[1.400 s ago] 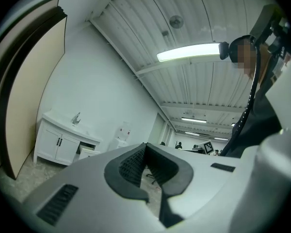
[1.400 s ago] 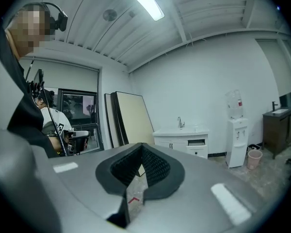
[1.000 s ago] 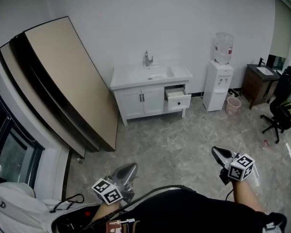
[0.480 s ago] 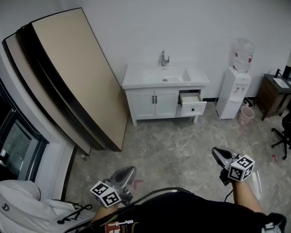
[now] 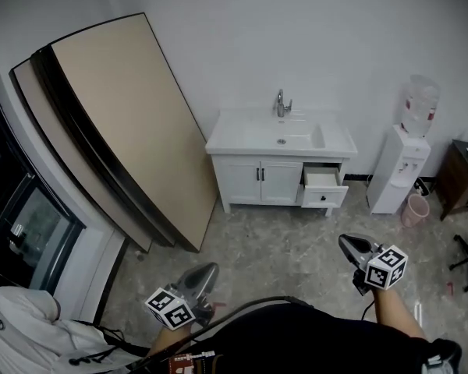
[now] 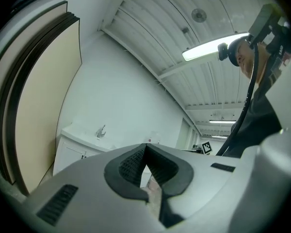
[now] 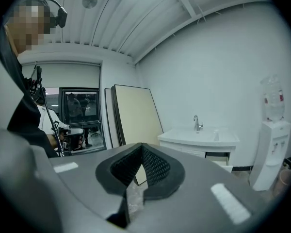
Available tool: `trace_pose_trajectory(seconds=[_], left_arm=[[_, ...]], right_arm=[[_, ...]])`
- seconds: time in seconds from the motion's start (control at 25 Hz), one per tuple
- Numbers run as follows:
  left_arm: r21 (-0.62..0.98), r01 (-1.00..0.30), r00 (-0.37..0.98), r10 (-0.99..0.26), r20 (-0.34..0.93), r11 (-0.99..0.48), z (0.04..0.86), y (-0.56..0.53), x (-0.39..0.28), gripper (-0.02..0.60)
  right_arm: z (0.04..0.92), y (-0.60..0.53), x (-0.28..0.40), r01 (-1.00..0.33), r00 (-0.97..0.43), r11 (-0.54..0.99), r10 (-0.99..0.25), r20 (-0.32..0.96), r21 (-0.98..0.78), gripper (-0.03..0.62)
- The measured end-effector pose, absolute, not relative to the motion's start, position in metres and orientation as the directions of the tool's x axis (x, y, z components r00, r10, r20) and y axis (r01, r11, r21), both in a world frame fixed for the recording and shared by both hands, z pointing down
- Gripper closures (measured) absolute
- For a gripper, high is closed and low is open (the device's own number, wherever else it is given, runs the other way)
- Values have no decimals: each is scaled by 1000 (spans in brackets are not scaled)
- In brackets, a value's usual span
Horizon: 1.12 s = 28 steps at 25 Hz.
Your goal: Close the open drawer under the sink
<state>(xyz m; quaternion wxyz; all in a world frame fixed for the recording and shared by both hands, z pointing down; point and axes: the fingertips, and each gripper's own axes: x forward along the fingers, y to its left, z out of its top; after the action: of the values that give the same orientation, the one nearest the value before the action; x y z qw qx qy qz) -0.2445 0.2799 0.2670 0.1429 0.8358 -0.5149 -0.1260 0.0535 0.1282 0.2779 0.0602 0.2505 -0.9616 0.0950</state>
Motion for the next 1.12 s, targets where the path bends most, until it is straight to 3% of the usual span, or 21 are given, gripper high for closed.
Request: trace_pose_trajectory(seconds=[0.48, 0.76, 1.12], left_arm=[[372, -822, 445, -894, -52, -431, 273, 149, -226, 584], [393, -779, 512, -858, -49, -488, 277, 66, -274, 584], [364, -733, 602, -797, -46, -575, 260, -34, -388, 584]], right_arm=[[296, -1, 63, -482, -873, 859, -455, 175, -174, 592], [304, -64, 28, -560, -826, 807, -527, 198, -189, 592], [286, -136, -78, -628, -778, 758, -601, 184, -178, 592]])
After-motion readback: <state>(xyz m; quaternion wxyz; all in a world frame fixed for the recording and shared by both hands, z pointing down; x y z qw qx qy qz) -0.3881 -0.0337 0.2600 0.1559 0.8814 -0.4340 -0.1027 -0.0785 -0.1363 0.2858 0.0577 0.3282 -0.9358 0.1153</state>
